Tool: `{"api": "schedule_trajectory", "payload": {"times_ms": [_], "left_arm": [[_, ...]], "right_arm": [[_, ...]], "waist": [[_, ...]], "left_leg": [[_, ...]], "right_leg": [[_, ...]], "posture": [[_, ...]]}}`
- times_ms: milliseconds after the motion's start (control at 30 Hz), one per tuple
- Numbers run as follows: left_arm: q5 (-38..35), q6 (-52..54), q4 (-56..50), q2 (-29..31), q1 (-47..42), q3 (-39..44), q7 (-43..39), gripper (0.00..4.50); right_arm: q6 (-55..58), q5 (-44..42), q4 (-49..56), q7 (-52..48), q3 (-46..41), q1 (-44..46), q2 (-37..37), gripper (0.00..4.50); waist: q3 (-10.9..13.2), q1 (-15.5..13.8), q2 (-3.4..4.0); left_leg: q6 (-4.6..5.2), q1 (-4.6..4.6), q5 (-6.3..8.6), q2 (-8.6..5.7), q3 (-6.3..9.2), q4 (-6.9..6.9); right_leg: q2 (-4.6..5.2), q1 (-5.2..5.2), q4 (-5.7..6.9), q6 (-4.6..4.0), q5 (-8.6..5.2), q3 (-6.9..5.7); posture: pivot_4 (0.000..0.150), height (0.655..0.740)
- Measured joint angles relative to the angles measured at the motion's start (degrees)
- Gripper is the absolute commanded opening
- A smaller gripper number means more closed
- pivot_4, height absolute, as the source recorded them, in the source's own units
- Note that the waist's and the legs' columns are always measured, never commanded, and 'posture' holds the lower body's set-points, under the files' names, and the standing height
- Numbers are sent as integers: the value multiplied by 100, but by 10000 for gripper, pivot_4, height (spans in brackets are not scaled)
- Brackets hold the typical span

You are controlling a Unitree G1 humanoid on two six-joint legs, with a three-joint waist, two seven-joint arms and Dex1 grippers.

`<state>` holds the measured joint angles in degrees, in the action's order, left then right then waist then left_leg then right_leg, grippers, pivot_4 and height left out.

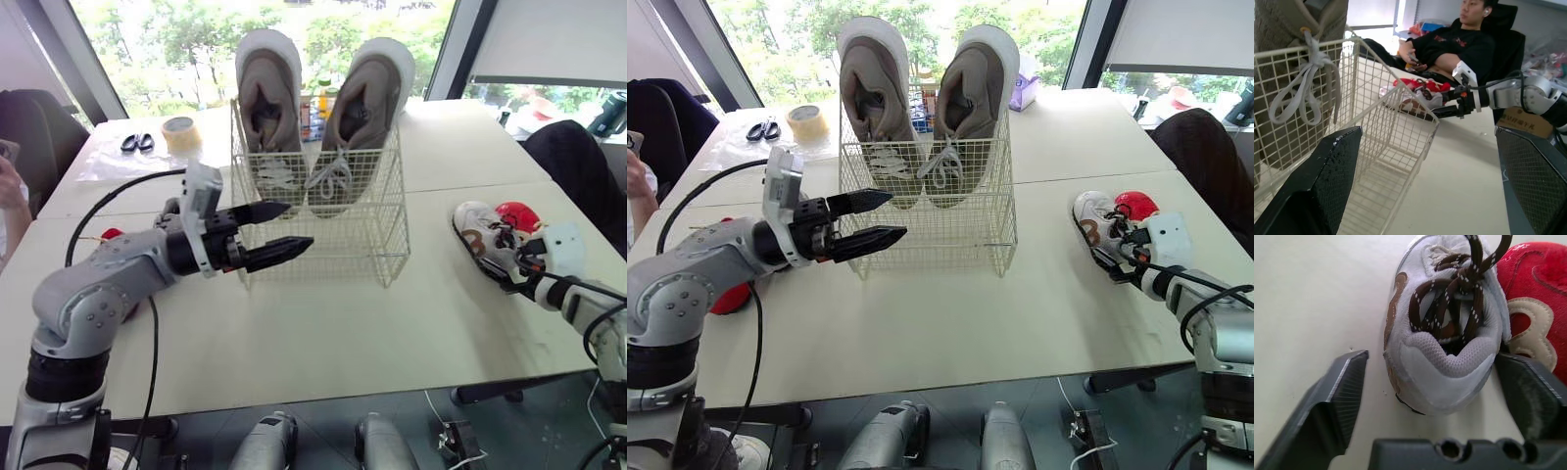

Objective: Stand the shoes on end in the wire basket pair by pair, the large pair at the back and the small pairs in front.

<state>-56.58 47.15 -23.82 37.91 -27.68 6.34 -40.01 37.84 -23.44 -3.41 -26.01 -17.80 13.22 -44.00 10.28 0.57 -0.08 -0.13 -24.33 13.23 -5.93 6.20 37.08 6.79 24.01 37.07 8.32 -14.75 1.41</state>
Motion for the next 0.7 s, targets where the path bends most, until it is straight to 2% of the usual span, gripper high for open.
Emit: {"api": "schedule_trajectory", "payload": {"times_ms": [133,233,367,533,600,700], "left_arm": [[121,-24,38,-38,-28,-65,8,45000],[109,-10,138,-33,-130,-46,8,45000],[44,129,378,16,-219,127,24,45000],[-378,509,1098,34,-1052,447,65,45000],[-473,623,1340,36,-1293,511,2,45000],[-627,822,1820,30,-1587,592,-112,45000]], "right_arm": [[-65,25,-27,-34,-1,111,38,8116],[18,-26,204,-111,-35,118,37,1029],[228,-297,754,-89,-288,401,33,1029],[134,-874,1380,221,-972,2025,-30,1029],[40,-1252,1905,19,-1073,2456,-116,1029],[12,-1874,2795,-566,-794,2563,-182,1029]], "waist": [[0,3,0],[0,2,0],[3,6,4],[5,7,8],[5,3,6],[6,17,1]], "left_leg": [[0,0,0,0,0,-1],[0,-1,0,0,1,-2],[0,-2,0,0,0,-1],[-1,-6,0,1,2,-10],[-1,-7,1,2,5,-13],[3,-8,3,1,4,-5]], "right_leg": [[0,1,0,0,0,0],[0,2,0,0,0,0],[0,5,0,0,0,1],[-1,14,-1,0,0,-2],[-1,13,-6,-2,-4,-6],[0,7,-10,-1,-3,-6]], "posture": [[1500,7400],[1500,7400],[1500,7400],[1500,7400],[1500,7400],[1500,7400]]}}
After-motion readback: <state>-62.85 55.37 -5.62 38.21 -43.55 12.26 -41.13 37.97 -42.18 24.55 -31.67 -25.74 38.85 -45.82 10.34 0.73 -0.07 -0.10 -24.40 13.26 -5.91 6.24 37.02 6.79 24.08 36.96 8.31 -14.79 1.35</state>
